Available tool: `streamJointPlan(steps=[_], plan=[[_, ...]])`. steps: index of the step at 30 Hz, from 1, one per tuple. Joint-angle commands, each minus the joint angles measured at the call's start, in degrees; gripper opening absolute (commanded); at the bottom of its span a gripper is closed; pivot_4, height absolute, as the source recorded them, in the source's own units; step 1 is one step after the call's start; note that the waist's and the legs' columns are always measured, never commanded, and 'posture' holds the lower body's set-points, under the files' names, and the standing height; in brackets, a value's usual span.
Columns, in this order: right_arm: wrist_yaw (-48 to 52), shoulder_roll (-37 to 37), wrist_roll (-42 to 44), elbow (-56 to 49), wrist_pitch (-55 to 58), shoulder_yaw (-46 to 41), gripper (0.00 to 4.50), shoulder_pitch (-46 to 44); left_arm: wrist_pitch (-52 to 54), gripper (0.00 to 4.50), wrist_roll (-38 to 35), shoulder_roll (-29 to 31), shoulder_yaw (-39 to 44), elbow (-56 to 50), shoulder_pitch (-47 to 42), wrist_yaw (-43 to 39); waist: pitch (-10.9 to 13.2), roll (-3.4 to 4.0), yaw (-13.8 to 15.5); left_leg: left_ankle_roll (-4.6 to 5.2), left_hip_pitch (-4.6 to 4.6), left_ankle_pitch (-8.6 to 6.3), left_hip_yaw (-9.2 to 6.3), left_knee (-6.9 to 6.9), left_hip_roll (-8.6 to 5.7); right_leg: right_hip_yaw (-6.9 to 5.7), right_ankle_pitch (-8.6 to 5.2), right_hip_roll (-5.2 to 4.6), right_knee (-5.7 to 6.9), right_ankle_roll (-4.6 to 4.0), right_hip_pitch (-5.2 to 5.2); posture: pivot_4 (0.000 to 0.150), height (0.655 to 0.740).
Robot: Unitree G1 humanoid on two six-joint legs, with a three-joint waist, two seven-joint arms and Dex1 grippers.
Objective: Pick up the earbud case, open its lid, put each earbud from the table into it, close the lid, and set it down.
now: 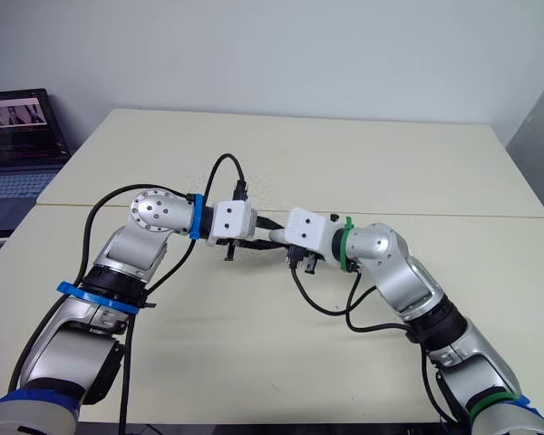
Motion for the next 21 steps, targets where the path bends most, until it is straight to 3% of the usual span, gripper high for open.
streamJointPlan(steps=[1, 4, 10, 14, 21], plan=[[0.40, 1.05, 0.60, -2.24, -0.53, -0.63, 0.85, -0.71, -0.65, 0.73, -1.15, -0.57, 1.10, -1.55, -1.40, 0.08, 0.00, 0.00, 0.00, 0.00, 0.00, 0.00, 0.00, 0.00, 0.00, 0.00, 0.00, 0.00, 0.01, 0.00, 0.00, 0.150, 0.7400], [0.39, 1.21, 1.45, -1.97, -0.12, -1.72, 0.85, -0.70, -0.21, 0.73, -1.25, -0.73, 1.45, -1.45, -1.41, 0.42, 0.00, 0.00, 0.00, 0.00, 0.00, 0.00, 0.00, 0.01, 0.00, 0.01, 0.00, 0.00, 0.01, 0.00, 0.00, 0.150, 0.7400], [0.21, 2.29, 7.29, -3.63, 4.54, -8.71, 2.90, 0.17, 7.17, 0.73, -6.77, -1.10, 4.80, -2.62, 0.68, 0.17, 0.00, 0.00, 0.00, 0.00, 0.00, 0.00, -0.02, 0.01, 0.00, -0.01, 0.00, 0.00, 0.03, 0.00, 0.00, 0.150, 0.7400], [-0.15, 1.15, 13.40, -6.84, 10.26, -15.75, 4.31, 1.76, 24.95, 0.73, -17.48, -2.27, 11.85, -4.19, 2.28, 2.93, 0.00, 0.00, 0.00, 0.00, -0.02, 0.00, -0.07, 0.05, 0.00, -0.03, 0.00, -0.03, 0.04, 0.00, 0.02, 0.150, 0.7400], [-4.43, 4.03, 23.64, -10.28, 21.08, -25.67, 4.46, 3.22, 44.76, 0.73, -27.29, -1.93, 16.58, -15.25, 8.57, 6.70, 0.00, 0.00, -0.09, 0.00, 0.01, 0.00, -0.22, 0.05, 0.00, -0.15, 0.00, -0.02, 0.14, 0.00, 0.07, 0.150, 0.7400]])
